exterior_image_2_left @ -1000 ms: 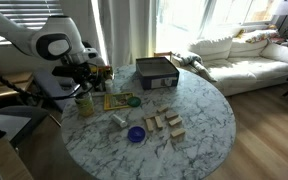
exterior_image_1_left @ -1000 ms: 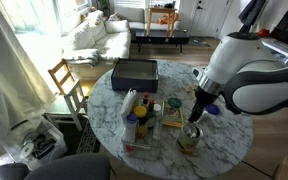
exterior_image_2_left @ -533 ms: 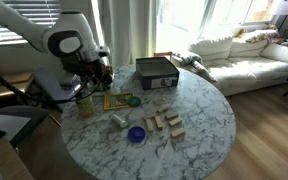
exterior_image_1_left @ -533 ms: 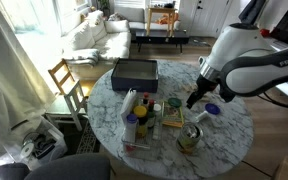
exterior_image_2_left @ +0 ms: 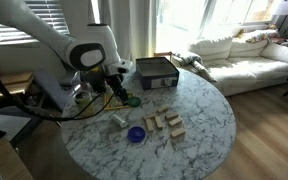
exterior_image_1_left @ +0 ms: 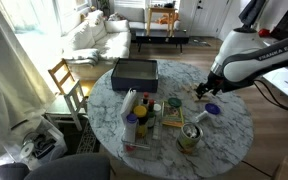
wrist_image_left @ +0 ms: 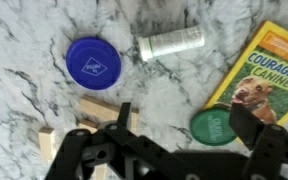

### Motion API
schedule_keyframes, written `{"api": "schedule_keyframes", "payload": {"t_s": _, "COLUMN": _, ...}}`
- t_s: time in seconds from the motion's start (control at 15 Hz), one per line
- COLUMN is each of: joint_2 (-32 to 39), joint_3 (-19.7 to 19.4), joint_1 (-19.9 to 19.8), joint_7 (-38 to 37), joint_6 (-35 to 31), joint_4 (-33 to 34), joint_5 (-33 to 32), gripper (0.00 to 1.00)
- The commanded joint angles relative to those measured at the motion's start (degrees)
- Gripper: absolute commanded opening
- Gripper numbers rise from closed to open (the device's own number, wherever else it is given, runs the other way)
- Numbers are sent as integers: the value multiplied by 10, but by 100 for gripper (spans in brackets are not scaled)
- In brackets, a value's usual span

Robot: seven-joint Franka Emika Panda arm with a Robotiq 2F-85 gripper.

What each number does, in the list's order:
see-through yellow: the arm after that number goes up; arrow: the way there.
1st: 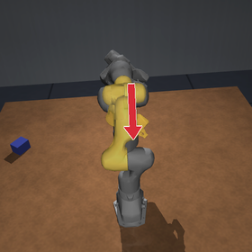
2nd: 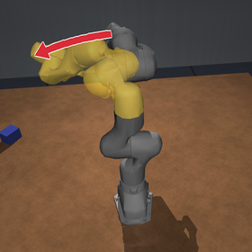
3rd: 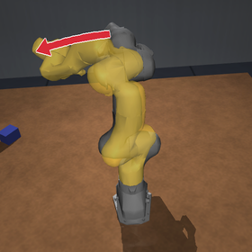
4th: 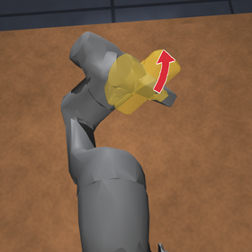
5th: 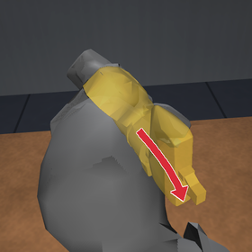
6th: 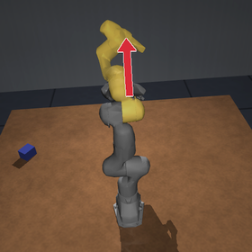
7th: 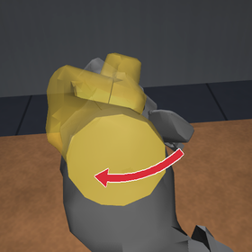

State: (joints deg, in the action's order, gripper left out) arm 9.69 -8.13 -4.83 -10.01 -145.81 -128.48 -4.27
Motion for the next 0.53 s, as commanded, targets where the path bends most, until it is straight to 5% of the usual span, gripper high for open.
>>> {"api": "schedule_keyframes", "payload": {"t_s": 0.0, "joint_2": 54, "joint_3": -26, "joint_1": -3, "joint_7": -85, "joint_6": 28, "joint_4": 32, "joint_5": -15, "gripper": 100}}
{"api": "schedule_keyframes", "payload": {"t_s": 0.47, "joint_2": 116, "joint_3": -41, "joint_1": -7, "joint_7": -192, "joint_6": 156, "joint_4": 85, "joint_5": 40, "gripper": 100}}
